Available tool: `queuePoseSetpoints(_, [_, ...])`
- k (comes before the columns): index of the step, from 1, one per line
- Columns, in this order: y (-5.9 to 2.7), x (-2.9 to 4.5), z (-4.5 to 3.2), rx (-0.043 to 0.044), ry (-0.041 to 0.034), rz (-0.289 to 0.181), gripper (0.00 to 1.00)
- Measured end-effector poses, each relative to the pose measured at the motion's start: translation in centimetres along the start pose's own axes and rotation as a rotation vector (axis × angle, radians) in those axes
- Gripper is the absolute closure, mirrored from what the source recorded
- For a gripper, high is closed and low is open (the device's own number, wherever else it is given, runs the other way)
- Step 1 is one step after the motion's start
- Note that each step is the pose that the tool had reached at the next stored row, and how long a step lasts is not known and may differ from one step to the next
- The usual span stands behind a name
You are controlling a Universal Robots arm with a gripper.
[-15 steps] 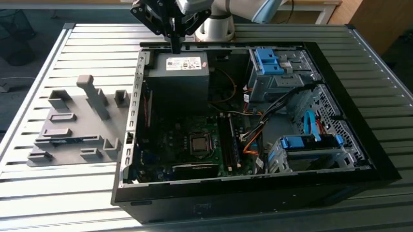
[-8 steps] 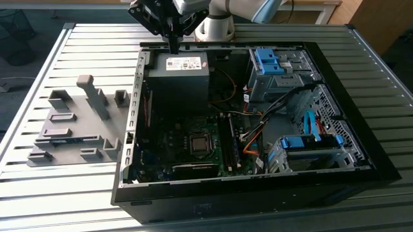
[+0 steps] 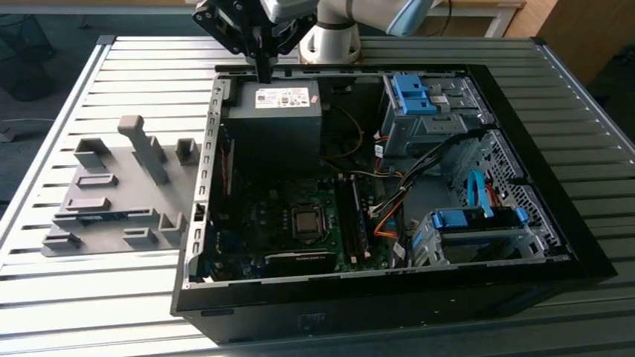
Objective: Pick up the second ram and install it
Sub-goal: 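Reach for the second ram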
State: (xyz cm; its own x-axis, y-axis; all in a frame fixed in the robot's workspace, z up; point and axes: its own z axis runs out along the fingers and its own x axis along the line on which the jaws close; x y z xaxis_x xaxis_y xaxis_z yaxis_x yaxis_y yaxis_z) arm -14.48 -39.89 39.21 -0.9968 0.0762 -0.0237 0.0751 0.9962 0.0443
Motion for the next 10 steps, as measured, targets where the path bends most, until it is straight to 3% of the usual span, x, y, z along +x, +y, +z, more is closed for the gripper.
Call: queuePoseSetpoints(10, [-0.04,0.59,0.0,0.0,-0.0001,0.0,0.89])
